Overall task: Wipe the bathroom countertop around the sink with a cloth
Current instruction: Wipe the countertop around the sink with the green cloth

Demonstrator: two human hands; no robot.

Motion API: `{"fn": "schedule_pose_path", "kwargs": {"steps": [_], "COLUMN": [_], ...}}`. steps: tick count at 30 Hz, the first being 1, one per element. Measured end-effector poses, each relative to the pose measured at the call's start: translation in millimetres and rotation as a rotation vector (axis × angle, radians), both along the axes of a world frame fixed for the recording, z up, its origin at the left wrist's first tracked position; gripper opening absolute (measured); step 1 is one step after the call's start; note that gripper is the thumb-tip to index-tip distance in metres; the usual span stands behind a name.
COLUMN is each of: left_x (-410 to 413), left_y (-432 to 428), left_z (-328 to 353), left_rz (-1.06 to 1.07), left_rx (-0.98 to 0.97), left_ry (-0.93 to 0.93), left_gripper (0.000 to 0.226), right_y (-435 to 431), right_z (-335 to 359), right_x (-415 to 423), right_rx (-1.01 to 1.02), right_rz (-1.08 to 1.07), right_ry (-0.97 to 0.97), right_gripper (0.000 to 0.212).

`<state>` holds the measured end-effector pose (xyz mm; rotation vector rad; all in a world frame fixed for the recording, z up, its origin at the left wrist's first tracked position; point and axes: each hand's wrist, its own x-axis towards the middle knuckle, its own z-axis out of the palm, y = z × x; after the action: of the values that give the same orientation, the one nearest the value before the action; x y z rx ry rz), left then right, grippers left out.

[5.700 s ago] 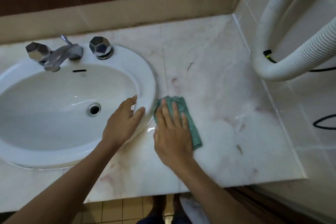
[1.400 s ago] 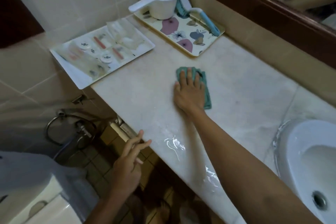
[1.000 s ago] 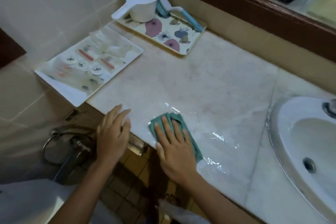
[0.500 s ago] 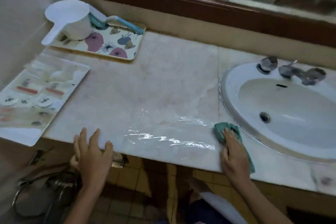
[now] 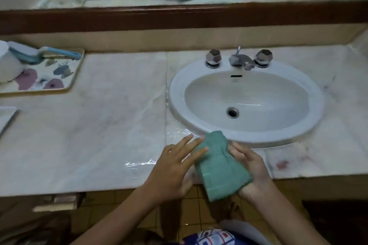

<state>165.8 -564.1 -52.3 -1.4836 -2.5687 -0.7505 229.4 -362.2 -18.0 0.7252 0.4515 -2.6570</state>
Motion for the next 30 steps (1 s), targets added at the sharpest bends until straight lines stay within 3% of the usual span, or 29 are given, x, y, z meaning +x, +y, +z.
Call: {"fn": "schedule_pose_path", "kwargs": {"steps": [2, 4, 8, 11, 15, 20, 23, 25, 27, 30], "left_x": [-0.3, -1.8, -10.7, -17.9, -16.8, -36.0, -57.8, -70.2, -82.2, -91.8], "left_y": [46.6, 77.4, 156.5, 206.0, 246.2, 269.3, 271.5, 272.7, 276.3, 287.5], "left_z": [6.5, 12.6, 31.1, 42.1, 59.4, 73.9, 80.0, 87.7, 98.3, 117.0], "left_rz": [-0.104, -0.177, -0.270, -0.263, -0.200, -0.294, -0.333, -0.335, -0.307, -0.185], "left_rx": [-0.073, -0.108, -0.058, -0.086, -0.178, -0.195, -0.368, -0.419, -0.468, -0.566], "left_ry": [0.042, 0.056, 0.209, 0.377, 0.396, 0.421, 0.521, 0.549, 0.512, 0.406], "left_gripper": [0.090, 0.091, 0.066, 0.060, 0.065, 0.035, 0.037, 0.033, 0.022, 0.016], "right_y": [31.9, 54.6, 131.6, 180.3, 225.0, 235.8, 236.3, 237.5, 240.6, 246.1], "right_z": [6.1, 14.3, 35.4, 51.3, 68.7, 82.2, 83.6, 83.3, 83.5, 81.8], "right_x": [14.8, 19.9, 17.5, 5.3, -8.0, -17.4, -26.3, -36.3, -51.8, -83.3], "right_rx": [-0.117, -0.088, -0.097, -0.065, 0.034, 0.104, 0.327, 0.536, 0.827, 1.352], "right_rz": [0.081, 0.106, 0.235, 0.313, 0.406, 0.574, 0.727, 0.888, 1.047, 1.121], "right_ry": [0.097, 0.143, 0.216, 0.227, 0.245, 0.202, 0.120, 0.129, 0.211, 0.253], "right_gripper": [0.062, 0.068, 0.077, 0.071, 0.082, 0.053, 0.022, 0.014, 0.019, 0.032]}}
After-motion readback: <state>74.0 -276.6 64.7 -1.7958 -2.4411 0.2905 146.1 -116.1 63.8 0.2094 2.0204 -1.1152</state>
